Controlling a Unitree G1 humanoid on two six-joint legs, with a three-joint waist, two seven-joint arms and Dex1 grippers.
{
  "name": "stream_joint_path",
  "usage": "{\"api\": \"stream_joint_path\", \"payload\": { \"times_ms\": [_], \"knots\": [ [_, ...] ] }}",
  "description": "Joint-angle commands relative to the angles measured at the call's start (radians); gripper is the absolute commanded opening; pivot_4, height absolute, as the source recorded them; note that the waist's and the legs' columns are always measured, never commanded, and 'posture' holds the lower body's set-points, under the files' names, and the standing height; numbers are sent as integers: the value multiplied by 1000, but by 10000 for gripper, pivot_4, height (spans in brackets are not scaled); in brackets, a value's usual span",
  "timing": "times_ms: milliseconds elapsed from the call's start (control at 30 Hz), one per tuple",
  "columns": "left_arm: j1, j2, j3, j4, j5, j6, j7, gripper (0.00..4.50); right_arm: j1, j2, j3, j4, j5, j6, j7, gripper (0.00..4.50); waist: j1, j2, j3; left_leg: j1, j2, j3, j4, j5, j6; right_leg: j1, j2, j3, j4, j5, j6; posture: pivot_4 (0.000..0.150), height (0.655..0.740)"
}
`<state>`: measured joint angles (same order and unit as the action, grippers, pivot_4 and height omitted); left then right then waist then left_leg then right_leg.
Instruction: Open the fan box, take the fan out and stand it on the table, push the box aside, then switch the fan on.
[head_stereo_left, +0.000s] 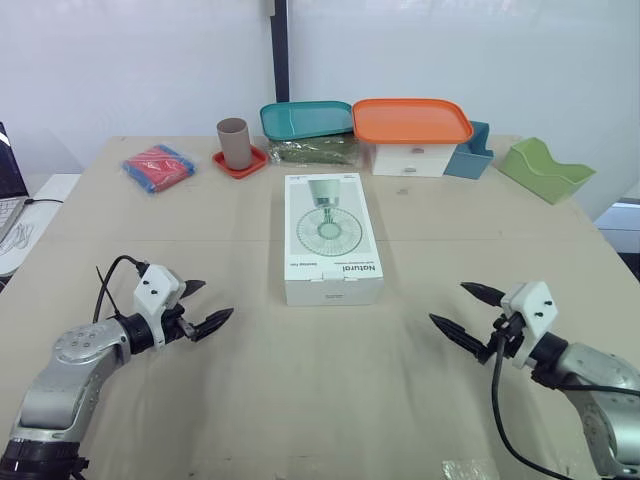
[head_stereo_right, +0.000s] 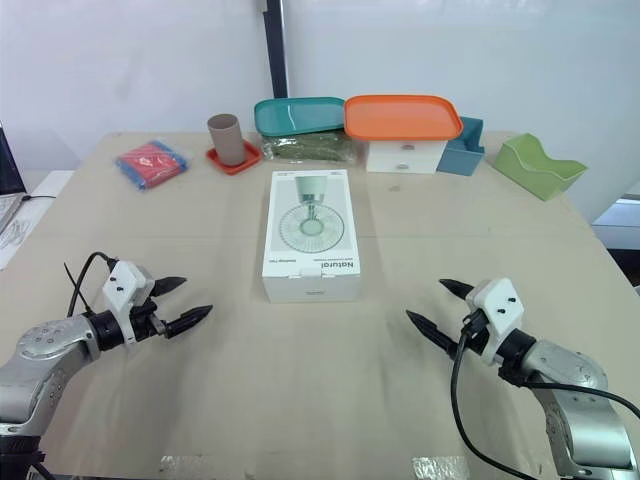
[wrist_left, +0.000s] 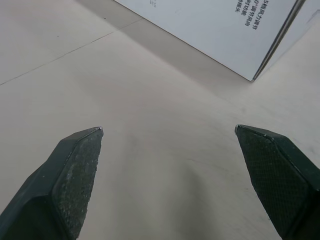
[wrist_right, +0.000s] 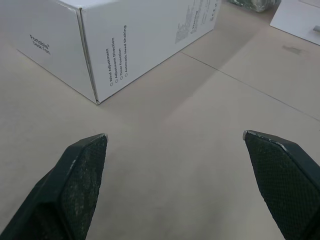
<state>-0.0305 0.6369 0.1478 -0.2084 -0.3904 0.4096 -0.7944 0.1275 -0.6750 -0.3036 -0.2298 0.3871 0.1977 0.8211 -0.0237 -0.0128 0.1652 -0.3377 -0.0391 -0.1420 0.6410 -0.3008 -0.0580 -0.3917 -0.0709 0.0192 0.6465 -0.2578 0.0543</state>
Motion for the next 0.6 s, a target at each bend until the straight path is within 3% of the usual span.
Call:
{"api": "stream_joint_path", "payload": {
  "times_ms": [33, 600],
  "knots": [
    [7, 2, 0, -40, 3, -25, -2, 45000, -13, 5, 7, -12, -4, -32, 2, 44600, 0, 0, 0, 0, 0, 0, 0, 0, 0, 0, 0, 0, 0, 0, 0, 1500, 7400],
    [-15, -7, -6, -23, 5, -27, 15, 45000, -20, 10, 13, 33, -16, -75, -3, 44600, 0, 0, 0, 0, 0, 0, 0, 0, 0, 0, 0, 0, 0, 0, 0, 1500, 7400]
  ]
}}
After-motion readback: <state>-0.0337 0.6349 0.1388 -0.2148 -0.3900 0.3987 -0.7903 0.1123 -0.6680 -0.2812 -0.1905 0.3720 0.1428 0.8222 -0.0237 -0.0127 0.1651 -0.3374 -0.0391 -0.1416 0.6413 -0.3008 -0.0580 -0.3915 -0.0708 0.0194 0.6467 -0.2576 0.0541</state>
